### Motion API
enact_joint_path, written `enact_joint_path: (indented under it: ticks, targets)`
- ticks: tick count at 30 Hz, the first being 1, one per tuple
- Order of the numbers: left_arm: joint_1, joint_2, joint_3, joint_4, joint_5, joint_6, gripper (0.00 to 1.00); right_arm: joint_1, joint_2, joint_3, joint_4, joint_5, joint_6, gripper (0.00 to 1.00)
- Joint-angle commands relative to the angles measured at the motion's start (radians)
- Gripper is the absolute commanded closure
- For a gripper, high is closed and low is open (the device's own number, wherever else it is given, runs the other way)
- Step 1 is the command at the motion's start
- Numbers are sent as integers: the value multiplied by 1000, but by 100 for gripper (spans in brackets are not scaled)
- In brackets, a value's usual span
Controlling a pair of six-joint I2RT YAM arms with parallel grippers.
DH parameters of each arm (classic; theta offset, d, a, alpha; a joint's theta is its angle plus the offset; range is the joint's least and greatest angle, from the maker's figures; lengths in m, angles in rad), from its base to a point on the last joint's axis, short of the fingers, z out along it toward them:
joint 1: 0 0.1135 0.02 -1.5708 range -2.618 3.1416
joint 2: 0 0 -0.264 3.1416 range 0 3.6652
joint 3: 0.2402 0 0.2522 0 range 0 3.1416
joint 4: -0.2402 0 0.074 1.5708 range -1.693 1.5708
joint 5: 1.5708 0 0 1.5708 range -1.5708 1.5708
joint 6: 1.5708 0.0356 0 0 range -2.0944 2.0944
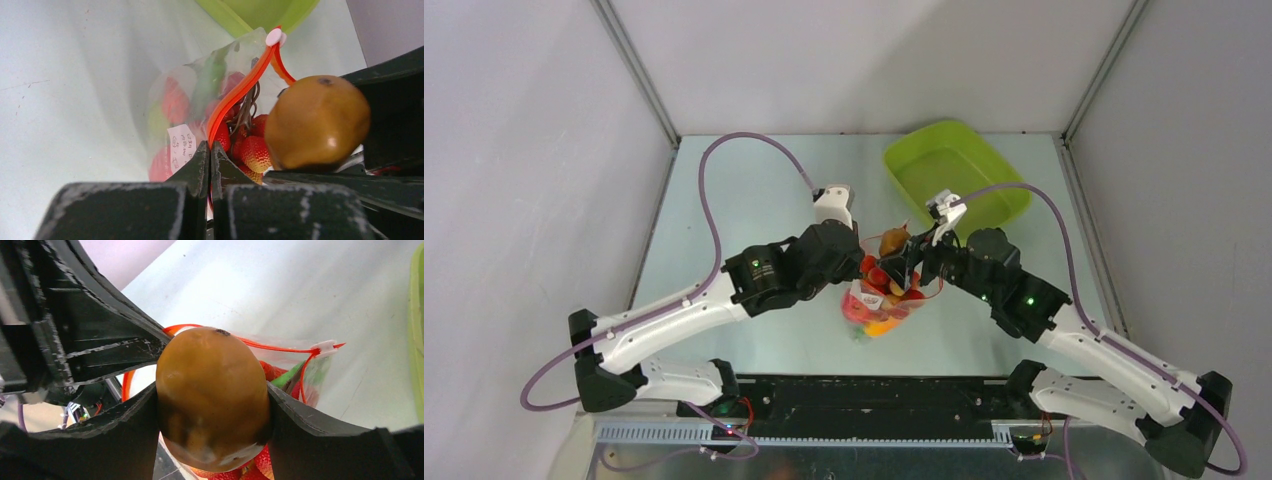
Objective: Place the food in the zip-top bag and seal the zipper
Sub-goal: Place the fake fruit in the zipper food storage bag.
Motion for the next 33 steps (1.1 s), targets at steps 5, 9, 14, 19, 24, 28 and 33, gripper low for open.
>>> enact_joint_path:
  ticks: [5,9,14,19,24,28,33]
  targets:
    - [-5,-32,-1,86,-32,-32,100,78,65,-7,21,141,16,31]
    - [-5,-40,-12,86,-38,-36,100,98,93,-7,29,142,25,23]
    - [-4,-57,-31,77,-54,-44,100,99,101,-6,28,169,34,4]
    - [-4,-74,-54,82,-63,-48,100,100,77,-1,22,163,36,1]
    - [-4,-81,-74,83,-68,-47,100,100,25,8,-9,171,41,1]
    - [-4,-93,-94,84,-75,-46,100,98,-50,7,10,175,44,1]
    - [-3,-121,-117,103,-74,-35,100,56,-103,6,-2,89,6,1]
